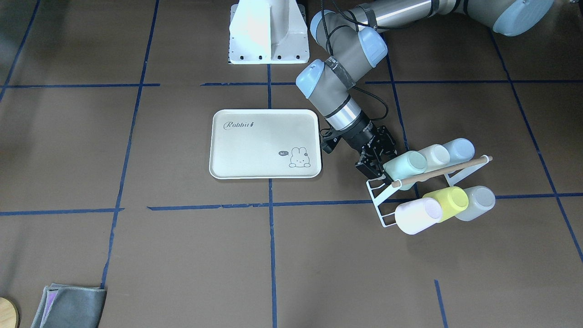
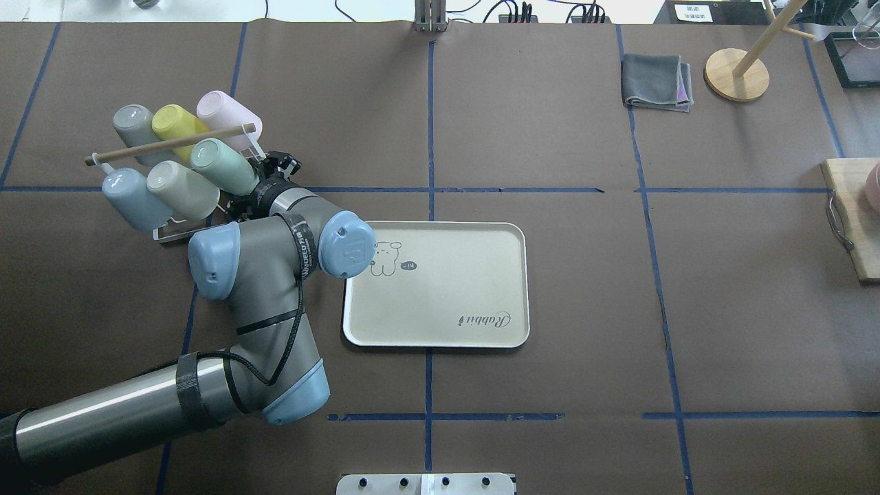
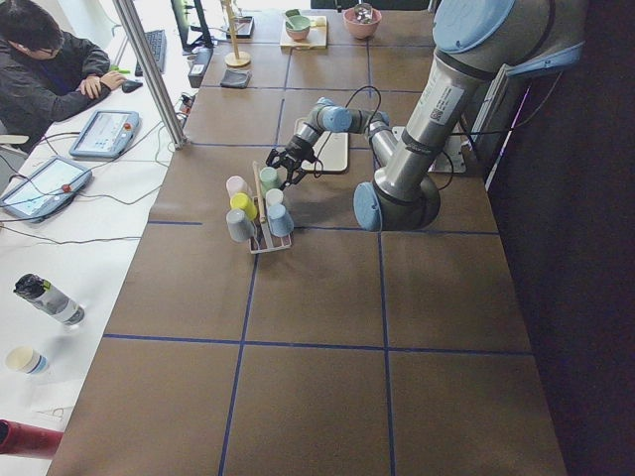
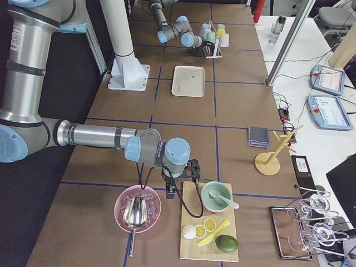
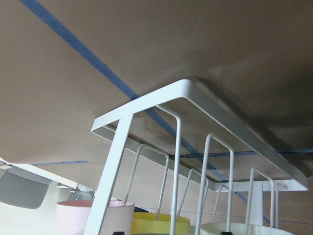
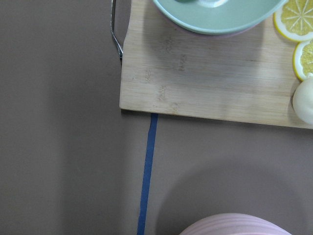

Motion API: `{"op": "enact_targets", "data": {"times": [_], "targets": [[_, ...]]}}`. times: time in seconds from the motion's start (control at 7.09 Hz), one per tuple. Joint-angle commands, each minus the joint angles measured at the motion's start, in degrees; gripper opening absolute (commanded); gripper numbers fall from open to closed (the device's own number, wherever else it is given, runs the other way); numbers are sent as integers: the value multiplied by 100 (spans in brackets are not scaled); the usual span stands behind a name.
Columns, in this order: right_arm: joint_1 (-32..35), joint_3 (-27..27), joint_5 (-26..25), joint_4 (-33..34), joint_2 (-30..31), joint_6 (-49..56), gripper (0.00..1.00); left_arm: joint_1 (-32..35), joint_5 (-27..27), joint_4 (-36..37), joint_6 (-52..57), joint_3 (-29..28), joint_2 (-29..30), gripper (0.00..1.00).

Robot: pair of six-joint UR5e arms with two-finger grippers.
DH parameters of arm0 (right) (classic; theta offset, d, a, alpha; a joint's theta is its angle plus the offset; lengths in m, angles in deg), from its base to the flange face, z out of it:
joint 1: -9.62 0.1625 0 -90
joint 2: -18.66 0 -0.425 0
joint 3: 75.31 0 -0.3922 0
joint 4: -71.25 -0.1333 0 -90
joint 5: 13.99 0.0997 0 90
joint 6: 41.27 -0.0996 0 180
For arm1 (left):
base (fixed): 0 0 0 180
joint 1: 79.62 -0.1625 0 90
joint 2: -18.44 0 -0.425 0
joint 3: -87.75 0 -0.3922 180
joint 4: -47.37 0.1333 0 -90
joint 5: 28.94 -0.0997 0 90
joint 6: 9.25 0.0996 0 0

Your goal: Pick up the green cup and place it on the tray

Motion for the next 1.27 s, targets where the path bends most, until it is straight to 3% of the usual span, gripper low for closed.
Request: {"op": "enact_targets", "data": {"times": [0.0,1.13], "targets": [[0,2,7,0,-1,1,100,36,8,12,4,151,-10,59],[0,11,8,0,8,18,100,361,52,363,180,1828,-28,60]]}}
